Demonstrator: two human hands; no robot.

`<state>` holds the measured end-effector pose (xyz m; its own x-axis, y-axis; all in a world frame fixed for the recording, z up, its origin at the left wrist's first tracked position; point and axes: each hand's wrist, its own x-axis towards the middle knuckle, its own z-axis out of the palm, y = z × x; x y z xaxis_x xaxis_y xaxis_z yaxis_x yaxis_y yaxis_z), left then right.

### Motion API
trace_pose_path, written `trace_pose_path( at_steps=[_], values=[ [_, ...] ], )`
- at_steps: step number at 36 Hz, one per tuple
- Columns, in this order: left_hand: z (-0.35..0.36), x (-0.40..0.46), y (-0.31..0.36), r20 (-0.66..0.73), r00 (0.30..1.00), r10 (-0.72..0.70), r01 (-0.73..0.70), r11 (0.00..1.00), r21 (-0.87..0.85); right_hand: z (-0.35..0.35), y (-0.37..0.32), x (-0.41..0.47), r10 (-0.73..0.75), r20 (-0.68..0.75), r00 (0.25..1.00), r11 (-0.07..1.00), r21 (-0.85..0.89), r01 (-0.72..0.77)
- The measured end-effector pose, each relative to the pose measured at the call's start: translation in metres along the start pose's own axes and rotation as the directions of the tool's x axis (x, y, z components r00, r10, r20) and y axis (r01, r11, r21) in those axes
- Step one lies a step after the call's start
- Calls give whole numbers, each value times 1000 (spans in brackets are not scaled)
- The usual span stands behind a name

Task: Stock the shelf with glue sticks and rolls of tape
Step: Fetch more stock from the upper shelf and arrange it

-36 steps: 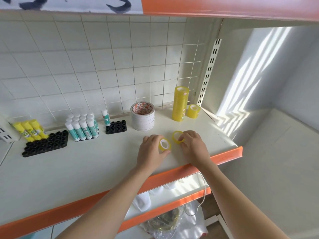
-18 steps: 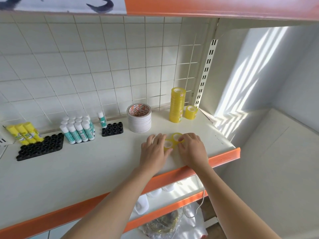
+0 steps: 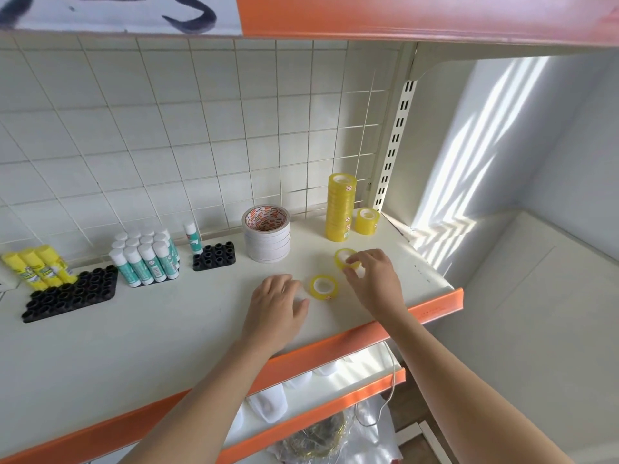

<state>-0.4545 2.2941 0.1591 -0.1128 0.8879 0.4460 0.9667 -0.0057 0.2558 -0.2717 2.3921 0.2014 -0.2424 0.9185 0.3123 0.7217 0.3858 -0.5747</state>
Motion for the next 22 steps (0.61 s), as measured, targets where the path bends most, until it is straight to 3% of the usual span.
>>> trace_pose_path(
  at_steps=[8,13,22],
  values=[
    [1,-1,1,-19,1000,-8,8,999,33,-30,-15,41,-138,-235,962,980,109,167],
    [2,-2,1,-7,1000,-13,13,999,29,-43,-33,78,-174,-303,937,969,119,219],
    [2,-1,1,-5,1000,-26,26,1000,18,-44,-45,127,-188,-190,964,978,57,202]
  ],
)
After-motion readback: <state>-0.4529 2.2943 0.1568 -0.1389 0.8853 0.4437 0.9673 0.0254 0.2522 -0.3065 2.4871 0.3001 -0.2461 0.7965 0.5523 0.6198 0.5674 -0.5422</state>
